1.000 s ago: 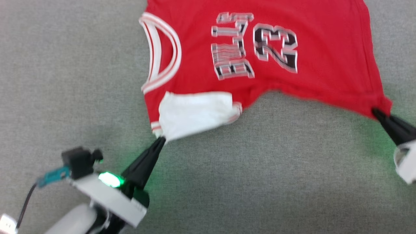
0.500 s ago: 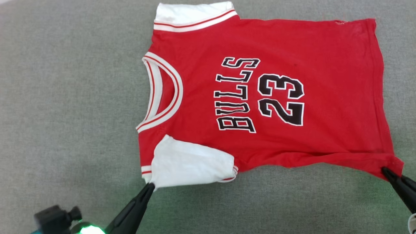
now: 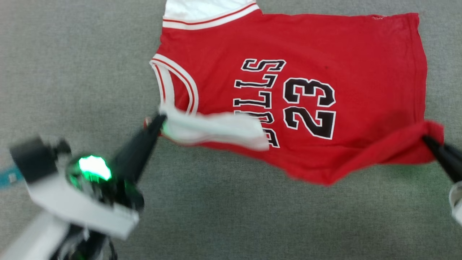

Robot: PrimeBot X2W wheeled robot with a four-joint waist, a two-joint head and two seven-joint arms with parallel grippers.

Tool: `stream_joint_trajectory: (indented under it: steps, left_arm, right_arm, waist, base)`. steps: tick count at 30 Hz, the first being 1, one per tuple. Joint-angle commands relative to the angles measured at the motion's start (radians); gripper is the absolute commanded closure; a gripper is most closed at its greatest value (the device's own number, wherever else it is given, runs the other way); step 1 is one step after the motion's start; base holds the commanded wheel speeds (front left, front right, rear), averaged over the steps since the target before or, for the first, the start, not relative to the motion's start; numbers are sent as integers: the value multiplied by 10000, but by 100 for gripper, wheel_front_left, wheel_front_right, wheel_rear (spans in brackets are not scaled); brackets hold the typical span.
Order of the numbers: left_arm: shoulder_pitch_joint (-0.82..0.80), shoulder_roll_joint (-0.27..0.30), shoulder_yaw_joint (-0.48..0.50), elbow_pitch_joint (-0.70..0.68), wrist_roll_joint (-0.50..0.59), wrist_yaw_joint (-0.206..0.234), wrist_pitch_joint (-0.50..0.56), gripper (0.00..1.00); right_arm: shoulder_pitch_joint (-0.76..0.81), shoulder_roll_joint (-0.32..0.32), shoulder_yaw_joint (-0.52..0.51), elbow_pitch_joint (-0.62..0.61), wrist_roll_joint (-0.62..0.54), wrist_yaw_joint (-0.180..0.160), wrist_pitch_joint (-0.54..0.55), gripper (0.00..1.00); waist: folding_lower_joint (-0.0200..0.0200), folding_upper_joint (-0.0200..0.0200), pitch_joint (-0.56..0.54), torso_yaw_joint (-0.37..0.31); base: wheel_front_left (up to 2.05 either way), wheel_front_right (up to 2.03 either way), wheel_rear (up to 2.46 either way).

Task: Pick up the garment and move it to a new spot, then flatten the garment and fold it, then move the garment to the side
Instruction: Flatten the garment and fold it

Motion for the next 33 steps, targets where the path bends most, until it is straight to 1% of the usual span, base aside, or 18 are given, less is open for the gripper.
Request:
stream_joint_trajectory:
  steps: [1, 4, 5, 8, 12, 15, 18, 25, 26, 27, 28, 29, 31, 32, 33]
  left_arm:
    - [-812, -132, 43, 549, -147, -91, 160, 100]
    - [-1987, -357, -61, 1429, -464, -146, 503, 100]
    - [-1987, -357, -61, 1429, -464, -146, 503, 100]
    - [-3060, -662, -163, 2485, -703, -156, 713, 100]
    - [-4043, -886, -563, 3831, -758, -164, 920, 100]
    - [-4423, -996, -831, 4664, -874, -166, 855, 100]
    - [-4613, -1026, -1226, 5260, -743, -166, 716, 100]
    - [-5038, -920, -2339, 6575, -271, -166, 595, 100]
    - [-5093, -896, -2485, 6778, -180, -161, 574, 97]
    - [-5152, -852, -2645, 6995, -57, -159, 564, 76]
    - [-5213, -837, -2828, 7152, 42, -151, 566, 25]
    - [-5311, -789, -2973, 7280, 128, -146, 577, 0]
    - [-5534, -661, -3255, 7419, 268, -147, 671, 0]
    - [-5666, -593, -3374, 7430, 330, -147, 714, 0]
    - [-5805, -476, -3474, 7441, 377, -147, 813, 0]
  right_arm:
    - [-666, 6, 127, 408, 164, -15, 80, 100]
    - [-1504, -50, 349, 1044, 180, -15, 132, 100]
    - [-1504, -50, 349, 1044, 180, -15, 132, 100]
    - [-2169, -108, 522, 1709, 153, -15, 61, 100]
    - [-2910, -224, 828, 2620, -17, -15, -156, 100]
    - [-3343, -227, 1075, 3173, 101, -15, -415, 100]
    - [-3556, -208, 1281, 3654, 124, -15, -650, 100]
    - [-3809, -333, 1832, 4228, 199, -15, -1260, 100]
    - [-3838, -345, 1898, 4297, 195, -15, -1319, 100]
    - [-3834, -360, 1964, 4351, 200, -15, -1374, 100]
    - [-3830, -381, 2066, 4399, 189, -15, -1460, 100]
    - [-3853, -403, 2160, 4424, 152, -15, -1554, 100]
    - [-3840, -448, 2275, 4471, 94, -15, -1744, 60]
    - [-3808, -457, 2300, 4468, 76, -15, -1843, 51]
    - [-3774, -473, 2299, 4465, 50, -15, -1948, 0]
  waist:
    - [0, 0, 66, -73]
    - [0, 0, 162, -113]
    - [0, 0, 162, -113]
    - [0, 0, 304, -137]
    - [0, 0, 508, -216]
    - [0, 0, 678, -262]
    - [0, 0, 847, -268]
    - [0, 0, 1163, -328]
    - [0, 0, 1169, -340]
    - [0, 0, 1162, -351]
    - [0, 0, 1135, -361]
    - [0, 0, 1096, -366]
    - [0, 0, 962, -364]
    - [0, 0, 877, -356]
    - [0, 0, 792, -342]
  base:
    - [0, 0, 0]
    - [0, 0, 0]
    - [0, 0, 0]
    - [0, 0, 0]
    - [0, 0, 0]
    - [0, 0, 0]
    - [0, 0, 0]
    - [0, 0, 0]
    - [0, 0, 0]
    - [0, 0, 0]
    - [0, 0, 0]
    - [0, 0, 0]
    - [0, 0, 0]
    - [0, 0, 0]
    - [0, 0, 0]
